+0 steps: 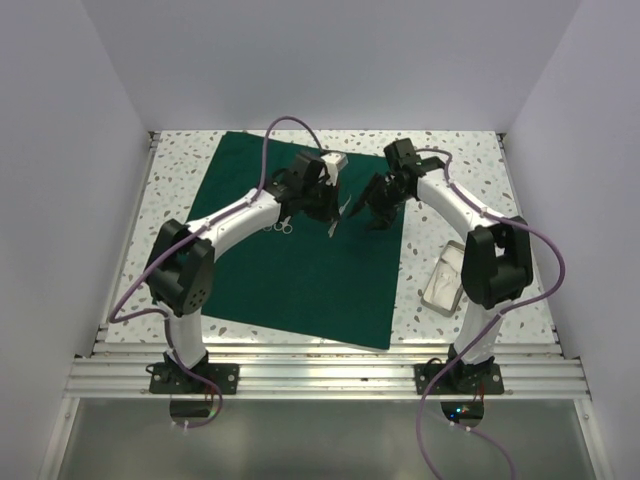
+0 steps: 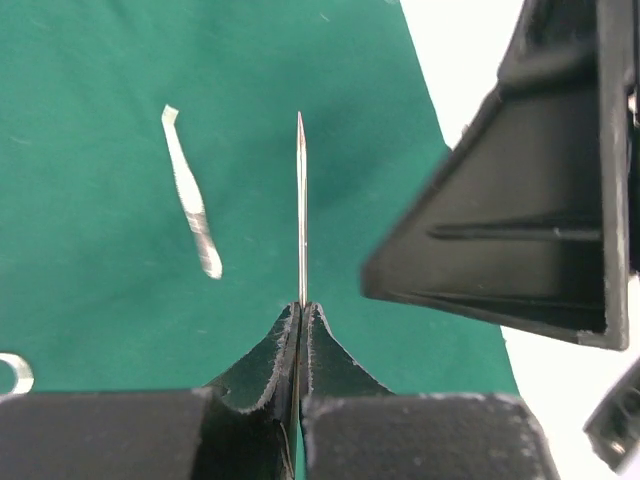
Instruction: Prepare the surgical pack
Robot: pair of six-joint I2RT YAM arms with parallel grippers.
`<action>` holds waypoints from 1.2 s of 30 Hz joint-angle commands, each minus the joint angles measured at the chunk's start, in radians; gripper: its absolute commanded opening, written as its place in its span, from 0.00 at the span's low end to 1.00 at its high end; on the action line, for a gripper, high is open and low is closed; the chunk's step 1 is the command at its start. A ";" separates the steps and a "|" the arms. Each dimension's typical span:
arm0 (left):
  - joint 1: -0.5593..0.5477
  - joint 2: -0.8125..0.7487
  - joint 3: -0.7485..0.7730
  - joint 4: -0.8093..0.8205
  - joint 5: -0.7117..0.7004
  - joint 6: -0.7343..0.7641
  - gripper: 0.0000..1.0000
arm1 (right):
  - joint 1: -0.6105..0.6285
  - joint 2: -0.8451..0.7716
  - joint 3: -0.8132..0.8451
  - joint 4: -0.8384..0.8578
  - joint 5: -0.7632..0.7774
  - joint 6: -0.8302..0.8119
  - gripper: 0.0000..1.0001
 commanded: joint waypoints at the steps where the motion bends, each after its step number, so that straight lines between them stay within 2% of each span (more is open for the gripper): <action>1: -0.008 -0.037 -0.026 0.066 0.118 -0.051 0.00 | 0.004 -0.011 0.039 0.064 0.045 0.060 0.55; 6: -0.013 -0.033 -0.025 0.068 0.156 -0.071 0.00 | 0.007 -0.060 -0.008 0.104 0.081 0.065 0.54; 11: -0.027 -0.040 -0.017 0.108 0.207 -0.085 0.00 | 0.007 -0.023 -0.012 0.115 0.069 0.049 0.53; 14: -0.039 -0.030 0.006 0.103 0.222 -0.089 0.00 | 0.007 -0.012 -0.010 0.118 0.066 0.042 0.46; 15: -0.039 -0.021 0.011 0.103 0.228 -0.089 0.00 | 0.007 -0.011 -0.010 0.118 0.064 0.042 0.35; 17: -0.039 -0.010 0.028 0.111 0.244 -0.096 0.00 | 0.007 -0.012 -0.015 0.106 0.047 0.038 0.23; 18: -0.041 -0.005 0.032 0.117 0.257 -0.099 0.00 | 0.005 -0.014 -0.025 0.096 0.044 0.038 0.12; 20: -0.041 0.005 0.049 0.129 0.276 -0.102 0.00 | 0.005 -0.030 -0.039 0.096 0.046 0.035 0.02; 21: -0.041 0.016 0.055 0.129 0.293 -0.100 0.03 | 0.002 -0.037 -0.054 0.087 0.049 0.032 0.00; 22: -0.041 0.018 0.063 0.129 0.297 -0.097 0.12 | -0.001 -0.046 -0.061 0.080 0.047 0.028 0.00; 23: -0.039 0.019 0.063 0.128 0.290 -0.094 0.38 | -0.016 -0.061 -0.065 0.063 0.055 0.022 0.00; 25: -0.024 0.013 0.069 0.099 0.219 -0.071 0.58 | -0.044 -0.086 -0.088 -0.005 0.079 -0.017 0.00; 26: -0.016 0.019 0.071 0.090 0.193 -0.060 0.76 | -0.085 -0.121 -0.097 -0.029 0.090 -0.038 0.00; 28: 0.014 0.074 0.113 0.033 0.144 -0.030 0.79 | -0.154 -0.161 -0.130 -0.112 0.133 -0.119 0.00; 31: 0.021 0.162 0.231 -0.094 0.028 0.026 0.75 | -0.223 -0.227 -0.148 -0.276 0.225 -0.257 0.00; 32: 0.019 0.212 0.256 -0.116 0.000 0.033 0.70 | -0.264 -0.244 -0.169 -0.343 0.252 -0.293 0.00; 33: 0.013 0.232 0.285 -0.133 -0.053 0.039 0.70 | -0.304 -0.277 -0.183 -0.370 0.321 -0.354 0.00; 36: 0.005 0.295 0.321 -0.151 -0.120 0.047 0.70 | -0.364 -0.325 -0.245 -0.437 0.392 -0.442 0.00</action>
